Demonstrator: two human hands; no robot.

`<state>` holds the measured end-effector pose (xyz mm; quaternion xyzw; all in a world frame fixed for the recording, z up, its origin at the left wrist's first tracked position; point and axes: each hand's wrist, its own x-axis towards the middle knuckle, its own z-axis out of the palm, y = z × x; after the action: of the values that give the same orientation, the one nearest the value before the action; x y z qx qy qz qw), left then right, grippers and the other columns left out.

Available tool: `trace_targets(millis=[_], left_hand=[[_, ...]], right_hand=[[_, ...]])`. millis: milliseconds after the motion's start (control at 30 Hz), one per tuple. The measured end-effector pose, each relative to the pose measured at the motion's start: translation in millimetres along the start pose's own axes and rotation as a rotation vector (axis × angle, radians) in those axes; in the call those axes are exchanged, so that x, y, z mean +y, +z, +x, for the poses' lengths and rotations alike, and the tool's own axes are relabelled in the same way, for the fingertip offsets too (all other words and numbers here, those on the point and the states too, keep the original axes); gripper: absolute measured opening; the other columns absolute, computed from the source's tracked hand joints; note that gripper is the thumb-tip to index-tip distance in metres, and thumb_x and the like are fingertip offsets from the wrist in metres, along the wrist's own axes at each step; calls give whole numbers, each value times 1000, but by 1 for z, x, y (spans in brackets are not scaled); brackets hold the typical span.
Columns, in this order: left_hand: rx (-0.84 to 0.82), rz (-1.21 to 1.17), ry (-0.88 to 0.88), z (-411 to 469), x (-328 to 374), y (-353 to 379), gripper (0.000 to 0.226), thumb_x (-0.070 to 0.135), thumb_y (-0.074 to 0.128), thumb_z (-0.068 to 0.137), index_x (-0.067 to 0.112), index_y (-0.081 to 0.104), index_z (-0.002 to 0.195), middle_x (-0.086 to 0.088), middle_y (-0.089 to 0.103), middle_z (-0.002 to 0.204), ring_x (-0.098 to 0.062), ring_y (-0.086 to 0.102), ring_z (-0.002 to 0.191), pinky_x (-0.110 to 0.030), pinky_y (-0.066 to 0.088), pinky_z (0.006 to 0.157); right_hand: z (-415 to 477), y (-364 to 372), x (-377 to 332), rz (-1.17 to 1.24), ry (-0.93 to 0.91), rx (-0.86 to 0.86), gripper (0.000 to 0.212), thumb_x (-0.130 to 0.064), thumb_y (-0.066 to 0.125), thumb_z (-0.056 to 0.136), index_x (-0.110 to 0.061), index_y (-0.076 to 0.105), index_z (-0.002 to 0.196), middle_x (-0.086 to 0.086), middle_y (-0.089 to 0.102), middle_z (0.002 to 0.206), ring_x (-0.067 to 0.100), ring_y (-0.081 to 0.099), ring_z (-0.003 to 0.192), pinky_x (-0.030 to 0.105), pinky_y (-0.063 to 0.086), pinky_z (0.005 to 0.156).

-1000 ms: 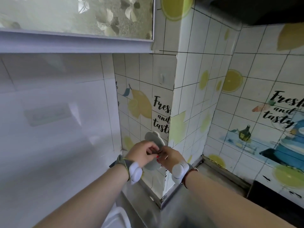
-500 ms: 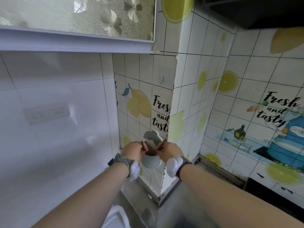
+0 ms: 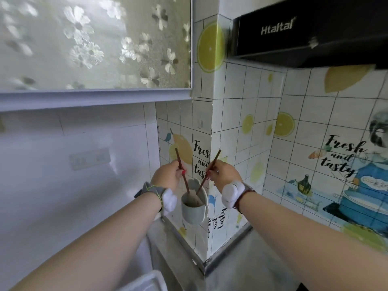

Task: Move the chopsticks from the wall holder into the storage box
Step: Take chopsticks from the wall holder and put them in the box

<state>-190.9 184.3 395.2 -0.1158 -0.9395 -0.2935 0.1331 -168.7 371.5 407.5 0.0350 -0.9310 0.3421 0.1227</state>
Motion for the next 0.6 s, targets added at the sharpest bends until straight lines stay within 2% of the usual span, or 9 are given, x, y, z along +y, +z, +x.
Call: trace_targets(millis=[167,233,300,367,433,533,600], left_hand=[[109,-152,-91,-37,22,-43,22,17,42,90,20,59,104,-6,72,109,-29,66,101,-42,54,91],[96,-138,-132,-51,32,-53,19,15,42,87,23,58,95,-6,72,104,-27,68,97,-39,54,90],[24,-176,-199,-70,38,-58,20,9,41,89,24,54,83,-7,71,100,-24,67,88,-32,54,80],[-71,-289,-302,-95,38,-58,26,3,36,89,20,52,77,-16,68,97,-26,63,80,-27,47,67],[-108,-384,-447,-125,32,-51,25,2,34,90,16,51,78,-17,65,88,-28,60,72,-27,44,64],[-109,-597,-637,-175,22,-31,26,6,34,95,15,48,75,-11,56,73,-26,53,60,-25,43,59],[-88,-698,-686,-208,10,-7,26,6,35,97,16,45,75,-10,51,70,-25,53,60,-27,45,60]], right_hand=[[-24,-32,-34,36,-142,12,18,-20,52,94,-12,63,106,7,69,104,26,63,90,26,46,72],[-32,-40,-44,63,-172,2,19,-18,51,94,-10,62,107,9,68,107,28,64,93,30,50,75],[-42,-36,-48,162,-167,-41,18,-14,46,96,-8,57,108,13,69,105,32,66,92,39,56,81],[-62,-26,-51,277,-160,-116,16,-11,39,98,-7,51,107,18,71,94,36,69,85,47,58,78],[-84,-12,-48,361,-104,-201,13,-10,35,99,-9,47,100,18,70,82,38,69,75,49,60,70],[-119,25,-33,477,72,-376,16,-11,35,98,-10,46,88,15,65,69,27,63,51,35,56,51],[-140,59,-16,367,66,-559,9,-13,37,99,-9,45,95,12,63,73,26,64,54,33,56,52]])
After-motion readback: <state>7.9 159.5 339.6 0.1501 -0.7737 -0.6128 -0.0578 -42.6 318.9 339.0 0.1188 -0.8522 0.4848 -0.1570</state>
